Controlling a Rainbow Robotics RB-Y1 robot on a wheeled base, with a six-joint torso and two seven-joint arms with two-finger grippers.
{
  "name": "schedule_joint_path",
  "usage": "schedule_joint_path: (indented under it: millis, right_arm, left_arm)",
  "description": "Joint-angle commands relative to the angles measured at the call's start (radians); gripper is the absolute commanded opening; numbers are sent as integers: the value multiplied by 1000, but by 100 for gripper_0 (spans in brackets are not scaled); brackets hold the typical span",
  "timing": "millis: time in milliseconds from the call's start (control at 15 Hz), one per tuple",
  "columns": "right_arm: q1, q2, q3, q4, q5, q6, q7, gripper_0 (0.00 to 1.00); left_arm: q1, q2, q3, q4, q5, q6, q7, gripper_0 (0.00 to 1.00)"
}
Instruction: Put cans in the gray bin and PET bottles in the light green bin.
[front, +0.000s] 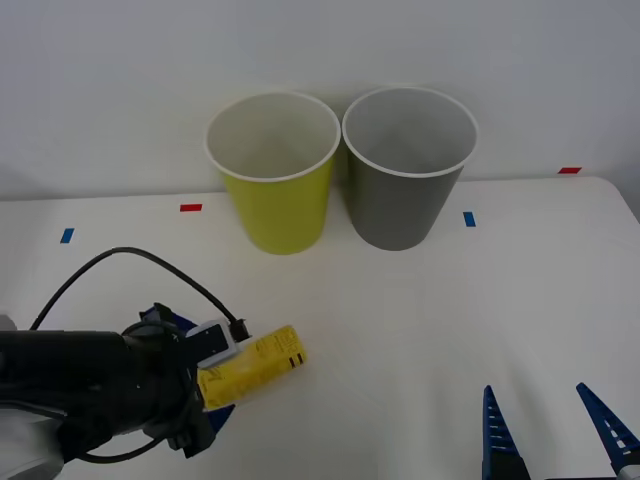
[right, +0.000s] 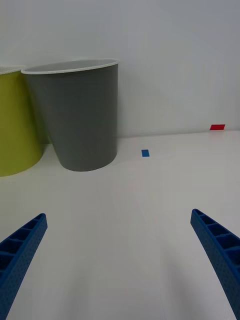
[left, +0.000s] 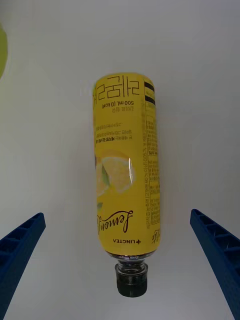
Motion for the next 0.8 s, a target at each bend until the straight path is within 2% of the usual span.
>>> schedule_joint_path:
  millis: [67,267,467,600,800]
  right_arm:
    - [0,0,0,0,0,0,0,100]
    - [0,0,0,0,0,0,0,100]
    - [0,0,0,0,0,0,0,100]
    - [0,0,0,0,0,0,0,100]
    - [0,0,0,0,0,0,0,100]
  left_arm:
    - [-48,-73,-3,3,-5,94,-2,100]
    - [-94,-180,-5,4,-34,237,-15,100]
    - [-106,-262,-19,47,-58,269,-59,100]
    - [-137,-263,-82,67,-150,269,-74,100]
    - [-201,-266,-140,105,-150,269,-47,100]
